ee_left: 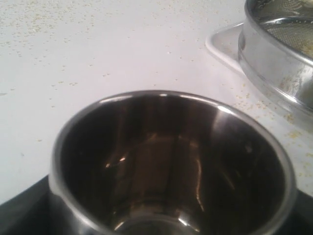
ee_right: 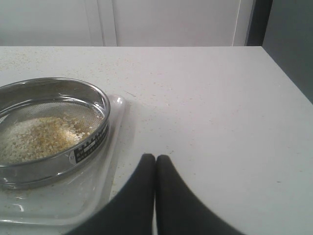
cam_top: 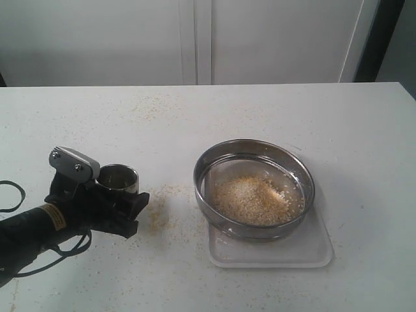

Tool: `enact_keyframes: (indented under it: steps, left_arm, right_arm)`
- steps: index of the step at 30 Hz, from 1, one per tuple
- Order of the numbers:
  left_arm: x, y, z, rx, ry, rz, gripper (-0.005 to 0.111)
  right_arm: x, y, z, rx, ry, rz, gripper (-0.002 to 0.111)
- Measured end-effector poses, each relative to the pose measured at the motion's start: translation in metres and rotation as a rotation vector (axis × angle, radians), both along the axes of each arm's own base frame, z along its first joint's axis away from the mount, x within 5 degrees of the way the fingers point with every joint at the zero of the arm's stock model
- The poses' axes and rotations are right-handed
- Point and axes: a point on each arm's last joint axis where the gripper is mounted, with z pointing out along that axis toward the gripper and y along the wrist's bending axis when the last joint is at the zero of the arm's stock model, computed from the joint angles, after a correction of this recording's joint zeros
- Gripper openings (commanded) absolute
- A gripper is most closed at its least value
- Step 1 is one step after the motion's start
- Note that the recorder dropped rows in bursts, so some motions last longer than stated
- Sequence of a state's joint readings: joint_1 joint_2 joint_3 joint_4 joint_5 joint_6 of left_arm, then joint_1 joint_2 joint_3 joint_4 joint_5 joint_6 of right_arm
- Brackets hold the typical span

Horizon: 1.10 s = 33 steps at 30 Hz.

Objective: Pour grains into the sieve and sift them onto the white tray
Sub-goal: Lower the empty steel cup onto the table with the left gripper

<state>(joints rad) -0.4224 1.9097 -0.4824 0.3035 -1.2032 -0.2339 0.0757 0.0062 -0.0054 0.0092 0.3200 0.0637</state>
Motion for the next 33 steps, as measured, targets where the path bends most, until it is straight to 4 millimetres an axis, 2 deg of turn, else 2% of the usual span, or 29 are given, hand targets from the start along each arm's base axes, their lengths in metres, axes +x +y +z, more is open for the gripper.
enact_keyframes:
  steps: [2,4,8,13,20,22,33]
  left_arm:
    - [0.0001,0.0006,-0.0004,0.006,0.001,0.0,0.0]
    - [0.0001,0.0006,-0.0005,0.009,0.002,0.0,0.006]
    - [-0.0001,0.0011,-0.0016,0.016,0.012,0.004,0.029]
    - [0.0008,0.0032,-0.0029,0.022,0.027,0.032,0.042]
    - [0.0016,0.0047,-0.0032,0.021,0.032,0.053,0.08]
    - [0.0016,0.0047,-0.0033,0.022,0.032,0.053,0.087]
    - [0.0009,0.0057,-0.0057,0.038,0.056,0.058,0.1]
  right_arm:
    - [0.0,0.0,0.0,0.0,0.0,0.0,0.0]
    - [0.0,0.0,0.0,0.0,0.0,0.0,0.0]
    - [0.0,0.0,0.0,0.0,0.0,0.0,0.0]
    - [0.0,0.0,0.0,0.0,0.0,0.0,0.0]
    - [0.0,0.0,0.0,0.0,0.0,0.0,0.0]
    - [0.0,0.0,0.0,0.0,0.0,0.0,0.0]
    - [0.0,0.0,0.0,0.0,0.0,0.0,0.0]
